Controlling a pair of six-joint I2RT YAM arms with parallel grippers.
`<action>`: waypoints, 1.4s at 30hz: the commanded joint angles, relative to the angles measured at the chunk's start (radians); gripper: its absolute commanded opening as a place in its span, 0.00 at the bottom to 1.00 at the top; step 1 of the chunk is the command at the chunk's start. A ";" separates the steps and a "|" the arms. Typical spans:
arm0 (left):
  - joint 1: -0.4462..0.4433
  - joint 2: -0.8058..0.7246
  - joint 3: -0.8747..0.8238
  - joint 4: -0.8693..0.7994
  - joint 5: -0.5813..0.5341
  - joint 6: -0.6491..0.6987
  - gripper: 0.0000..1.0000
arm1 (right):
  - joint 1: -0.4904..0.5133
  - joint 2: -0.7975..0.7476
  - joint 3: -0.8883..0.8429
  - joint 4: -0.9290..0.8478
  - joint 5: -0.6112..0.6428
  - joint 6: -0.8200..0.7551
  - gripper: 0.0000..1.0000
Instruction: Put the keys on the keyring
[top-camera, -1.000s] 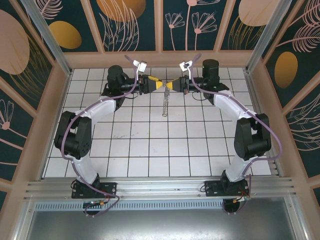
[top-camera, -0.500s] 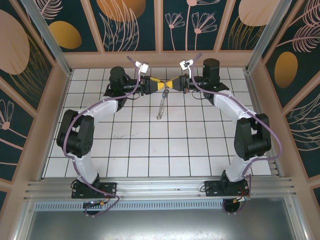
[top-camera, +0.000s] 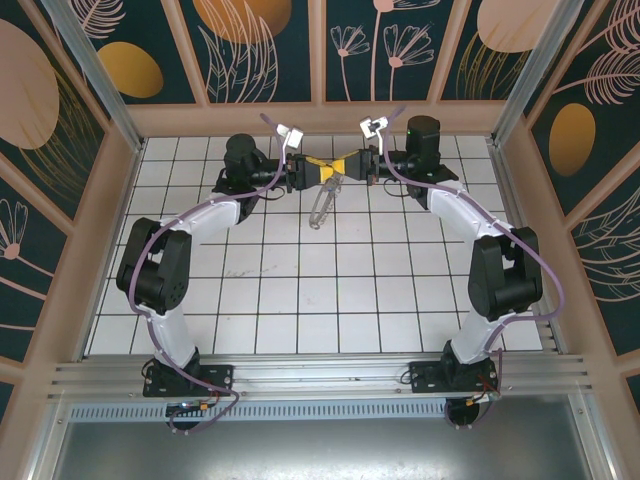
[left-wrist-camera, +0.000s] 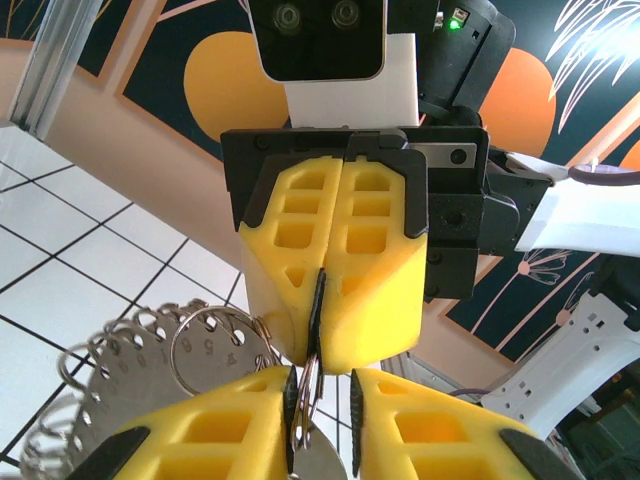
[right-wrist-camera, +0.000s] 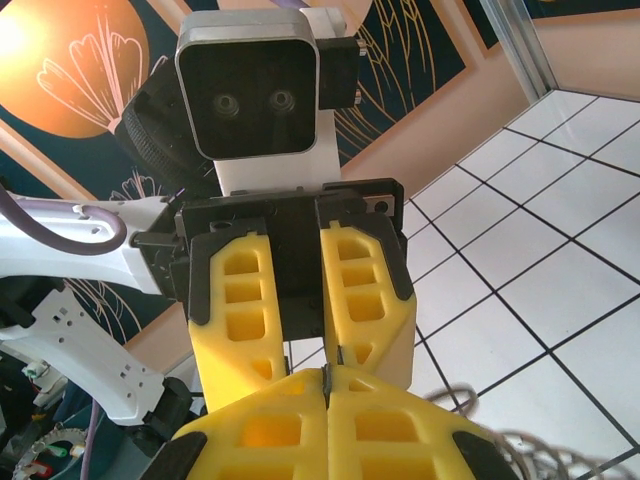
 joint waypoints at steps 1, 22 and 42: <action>-0.011 0.011 0.028 0.051 0.028 -0.006 0.22 | 0.007 0.001 0.003 0.058 -0.028 0.004 0.00; -0.005 -0.019 0.014 0.066 -0.027 0.010 0.16 | 0.000 0.004 -0.008 0.021 -0.027 -0.036 0.00; 0.003 -0.020 0.002 0.146 -0.031 -0.039 0.00 | -0.005 -0.004 0.021 0.014 0.001 -0.013 0.19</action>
